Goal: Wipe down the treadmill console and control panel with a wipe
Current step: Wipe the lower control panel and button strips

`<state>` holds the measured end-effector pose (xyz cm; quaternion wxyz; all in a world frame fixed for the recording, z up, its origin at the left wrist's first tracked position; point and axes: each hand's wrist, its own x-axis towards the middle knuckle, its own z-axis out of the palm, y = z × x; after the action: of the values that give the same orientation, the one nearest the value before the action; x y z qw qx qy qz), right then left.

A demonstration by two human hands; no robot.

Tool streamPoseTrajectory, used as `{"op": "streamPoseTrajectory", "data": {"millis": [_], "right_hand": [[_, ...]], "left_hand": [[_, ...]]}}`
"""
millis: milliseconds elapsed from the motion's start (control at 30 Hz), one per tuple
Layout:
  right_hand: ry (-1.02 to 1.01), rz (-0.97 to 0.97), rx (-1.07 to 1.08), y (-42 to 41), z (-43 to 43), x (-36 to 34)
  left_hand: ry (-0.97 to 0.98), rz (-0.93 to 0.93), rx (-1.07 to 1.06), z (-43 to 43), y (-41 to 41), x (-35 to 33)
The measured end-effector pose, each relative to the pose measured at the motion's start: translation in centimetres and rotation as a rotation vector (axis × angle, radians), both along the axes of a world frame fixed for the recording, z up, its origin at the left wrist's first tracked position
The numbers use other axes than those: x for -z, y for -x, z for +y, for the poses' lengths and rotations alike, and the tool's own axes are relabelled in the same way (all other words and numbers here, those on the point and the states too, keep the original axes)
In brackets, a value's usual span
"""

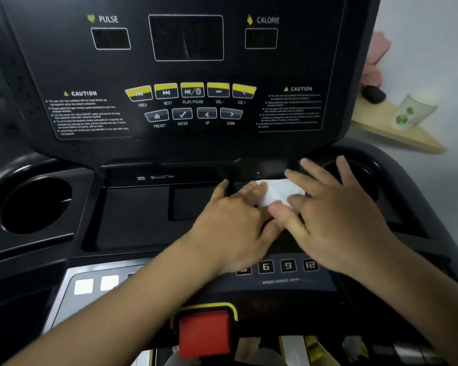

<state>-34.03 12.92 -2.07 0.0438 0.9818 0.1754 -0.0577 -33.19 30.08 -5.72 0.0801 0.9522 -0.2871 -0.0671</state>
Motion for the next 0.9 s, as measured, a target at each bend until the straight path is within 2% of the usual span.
{"op": "streamPoseTrajectory", "data": {"millis": [300,433,600,767,900], "right_hand": [[0.051,0.158,0.027,2.4,-0.3,0.8],[0.063,0.119,0.060,-0.4,-0.1,1.6],[0.077,0.146,0.046,2.3,-0.7,1.0],[0.038,0.143,0.079,0.0,-0.2,1.2],[0.040,0.138,-0.024,2.9,-1.0,0.8]], "left_hand": [[0.066,-0.017,-0.012,1.1,2.6,0.9],[0.022,-0.038,-0.066,0.8,-0.1,0.6],[0.101,-0.034,-0.083,2.4,1.3,0.9],[0.056,-0.013,-0.050,0.6,0.1,0.4],[0.167,0.057,-0.003,3.3,3.3,0.2]]}}
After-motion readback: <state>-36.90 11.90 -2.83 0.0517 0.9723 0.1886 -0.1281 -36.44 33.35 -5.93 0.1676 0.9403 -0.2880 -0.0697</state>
